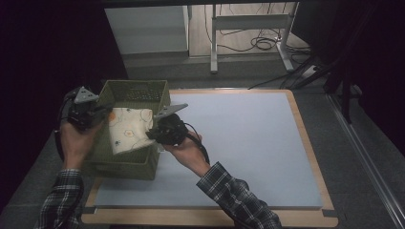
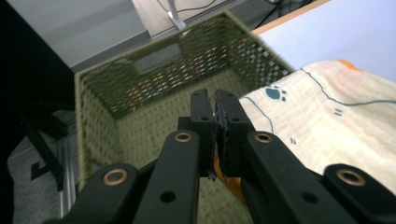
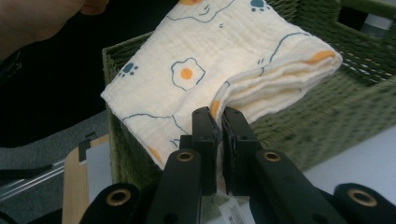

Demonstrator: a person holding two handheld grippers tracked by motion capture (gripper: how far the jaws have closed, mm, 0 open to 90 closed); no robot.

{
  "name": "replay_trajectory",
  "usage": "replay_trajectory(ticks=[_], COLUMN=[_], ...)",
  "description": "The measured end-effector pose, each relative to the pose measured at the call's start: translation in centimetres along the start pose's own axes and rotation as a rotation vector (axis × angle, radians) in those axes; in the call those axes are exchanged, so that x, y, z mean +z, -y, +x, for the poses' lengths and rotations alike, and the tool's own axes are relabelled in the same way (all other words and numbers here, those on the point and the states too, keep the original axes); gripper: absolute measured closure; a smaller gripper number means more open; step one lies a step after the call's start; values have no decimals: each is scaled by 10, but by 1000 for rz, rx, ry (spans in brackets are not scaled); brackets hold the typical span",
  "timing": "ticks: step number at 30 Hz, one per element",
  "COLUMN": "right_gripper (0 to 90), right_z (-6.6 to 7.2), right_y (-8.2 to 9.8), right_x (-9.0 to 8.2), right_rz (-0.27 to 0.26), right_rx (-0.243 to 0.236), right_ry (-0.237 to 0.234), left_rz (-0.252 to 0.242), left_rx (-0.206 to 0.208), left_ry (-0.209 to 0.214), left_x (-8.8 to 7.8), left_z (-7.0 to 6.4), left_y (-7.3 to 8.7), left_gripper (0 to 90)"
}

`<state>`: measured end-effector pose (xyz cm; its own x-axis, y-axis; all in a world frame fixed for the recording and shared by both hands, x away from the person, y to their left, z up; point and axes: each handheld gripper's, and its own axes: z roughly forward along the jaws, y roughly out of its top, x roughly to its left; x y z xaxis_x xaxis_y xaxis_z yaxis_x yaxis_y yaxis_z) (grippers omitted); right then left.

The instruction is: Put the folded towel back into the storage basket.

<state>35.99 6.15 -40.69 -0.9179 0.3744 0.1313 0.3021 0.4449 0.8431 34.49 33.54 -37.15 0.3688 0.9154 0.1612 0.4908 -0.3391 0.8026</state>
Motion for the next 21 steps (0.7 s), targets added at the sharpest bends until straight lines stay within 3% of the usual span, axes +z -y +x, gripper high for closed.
replay_trajectory(ticks=[12,21], right_gripper=[842,840], right_z=[18,27], right_y=[-4,5], right_x=[45,69], right_rz=[58,140], right_rx=[-8,-10], right_ry=[-11,19], left_rz=[38,70], left_rx=[-34,-39], left_ry=[-16,12], left_x=[5,26], left_z=[22,20], left_y=[26,38], left_gripper=[868,868])
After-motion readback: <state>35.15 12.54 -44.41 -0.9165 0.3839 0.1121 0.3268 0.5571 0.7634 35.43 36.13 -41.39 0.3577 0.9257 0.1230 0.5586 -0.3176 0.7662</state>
